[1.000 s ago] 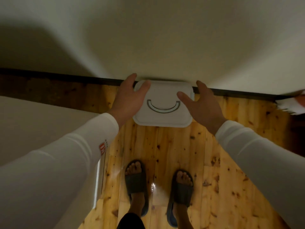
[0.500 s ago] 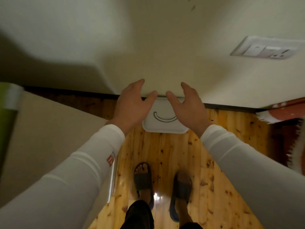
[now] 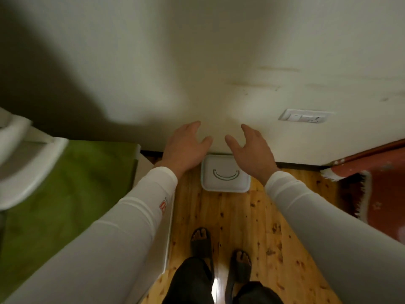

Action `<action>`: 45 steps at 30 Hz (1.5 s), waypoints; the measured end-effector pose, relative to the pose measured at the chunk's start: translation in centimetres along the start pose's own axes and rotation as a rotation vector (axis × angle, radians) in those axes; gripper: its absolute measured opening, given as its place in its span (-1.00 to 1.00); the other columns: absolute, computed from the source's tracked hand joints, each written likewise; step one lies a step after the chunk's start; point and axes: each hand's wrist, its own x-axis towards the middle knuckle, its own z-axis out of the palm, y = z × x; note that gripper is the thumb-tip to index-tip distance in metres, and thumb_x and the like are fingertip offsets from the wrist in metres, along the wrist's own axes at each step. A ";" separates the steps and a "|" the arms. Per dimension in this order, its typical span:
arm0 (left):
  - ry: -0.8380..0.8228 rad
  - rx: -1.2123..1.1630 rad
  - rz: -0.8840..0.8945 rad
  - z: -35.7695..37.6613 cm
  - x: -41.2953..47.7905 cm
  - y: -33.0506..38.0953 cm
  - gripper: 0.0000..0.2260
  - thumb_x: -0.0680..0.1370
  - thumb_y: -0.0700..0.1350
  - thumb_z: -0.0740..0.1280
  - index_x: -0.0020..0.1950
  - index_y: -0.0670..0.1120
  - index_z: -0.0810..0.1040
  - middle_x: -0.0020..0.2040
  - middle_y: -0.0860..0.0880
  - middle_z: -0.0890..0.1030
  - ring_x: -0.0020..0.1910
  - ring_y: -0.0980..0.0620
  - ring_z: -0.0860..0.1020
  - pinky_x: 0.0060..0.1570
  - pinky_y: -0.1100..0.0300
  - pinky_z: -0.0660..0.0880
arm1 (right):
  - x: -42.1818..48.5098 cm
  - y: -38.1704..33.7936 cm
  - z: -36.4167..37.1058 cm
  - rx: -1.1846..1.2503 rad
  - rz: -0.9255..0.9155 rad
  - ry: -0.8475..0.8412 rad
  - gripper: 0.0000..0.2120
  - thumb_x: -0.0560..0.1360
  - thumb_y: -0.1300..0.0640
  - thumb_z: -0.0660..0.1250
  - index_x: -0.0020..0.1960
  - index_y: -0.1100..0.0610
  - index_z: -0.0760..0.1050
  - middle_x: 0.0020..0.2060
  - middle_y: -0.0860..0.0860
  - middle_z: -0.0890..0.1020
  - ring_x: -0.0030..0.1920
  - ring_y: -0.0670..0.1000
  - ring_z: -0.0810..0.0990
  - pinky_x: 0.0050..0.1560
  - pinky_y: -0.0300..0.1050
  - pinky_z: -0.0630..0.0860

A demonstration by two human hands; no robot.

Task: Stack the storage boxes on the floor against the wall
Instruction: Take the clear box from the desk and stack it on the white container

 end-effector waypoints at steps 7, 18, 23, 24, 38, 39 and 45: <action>0.059 0.015 0.000 -5.2 -3.8 2.8 -0.43 0.55 0.16 0.23 0.51 -0.05 0.27 0.48 -0.09 0.35 0.43 -0.11 0.31 0.38 0.01 0.24 | -3.2 -4.4 -3.1 -0.050 -0.080 -0.027 -0.32 0.57 -0.21 0.16 0.53 0.16 0.15 0.48 0.14 0.29 0.44 0.16 0.27 0.38 0.04 0.23; 0.177 0.078 -0.008 -10.1 -13.1 6.5 -0.42 0.54 0.20 0.24 0.50 0.01 0.29 0.47 -0.07 0.37 0.41 -0.13 0.35 0.36 -0.06 0.30 | -11.3 -8.0 -8.4 -0.120 -0.206 -0.034 -0.32 0.56 -0.25 0.14 0.54 0.11 0.14 0.50 0.11 0.25 0.46 0.15 0.24 0.39 0.08 0.23; 0.255 0.069 -0.032 -11.9 -17.1 7.3 -0.43 0.54 0.20 0.23 0.50 0.02 0.28 0.48 -0.06 0.36 0.41 -0.13 0.34 0.37 -0.08 0.31 | -14.5 -10.1 -9.4 -0.141 -0.299 -0.032 -0.32 0.55 -0.26 0.14 0.53 0.10 0.16 0.51 0.09 0.25 0.47 0.15 0.23 0.41 0.09 0.23; 0.264 0.062 -0.033 -12.2 -17.9 7.4 -0.44 0.54 0.20 0.23 0.50 0.02 0.28 0.48 -0.06 0.36 0.41 -0.13 0.34 0.37 -0.08 0.31 | -15.1 -10.6 -9.4 -0.151 -0.311 -0.037 -0.31 0.55 -0.27 0.13 0.53 0.10 0.15 0.51 0.09 0.25 0.47 0.15 0.22 0.42 0.09 0.22; 0.381 -0.057 -0.094 -18.5 -26.0 1.1 -0.47 0.54 0.18 0.24 0.49 0.06 0.29 0.45 -0.02 0.40 0.39 -0.04 0.38 0.35 0.06 0.31 | -20.5 -18.7 -5.7 -0.088 -0.445 -0.093 -0.32 0.56 -0.25 0.15 0.54 0.09 0.15 0.51 0.08 0.24 0.49 0.11 0.20 0.44 0.03 0.18; 0.395 -0.077 -0.099 -19.2 -26.6 0.0 -0.47 0.54 0.17 0.24 0.48 0.06 0.31 0.43 -0.02 0.43 0.37 -0.03 0.41 0.33 0.07 0.33 | -21.0 -19.7 -4.9 -0.080 -0.455 -0.099 -0.32 0.55 -0.25 0.16 0.54 0.09 0.15 0.51 0.08 0.24 0.49 0.10 0.20 0.44 0.03 0.17; 0.511 -0.244 -0.140 -23.8 -30.3 -8.0 -0.56 0.53 0.14 0.29 0.38 0.04 0.45 0.25 0.02 0.59 0.19 0.01 0.54 0.22 0.09 0.43 | -24.1 -26.5 1.3 0.002 -0.496 -0.139 -0.35 0.56 -0.24 0.17 0.53 0.08 0.18 0.50 0.06 0.26 0.48 0.07 0.23 0.42 -0.03 0.16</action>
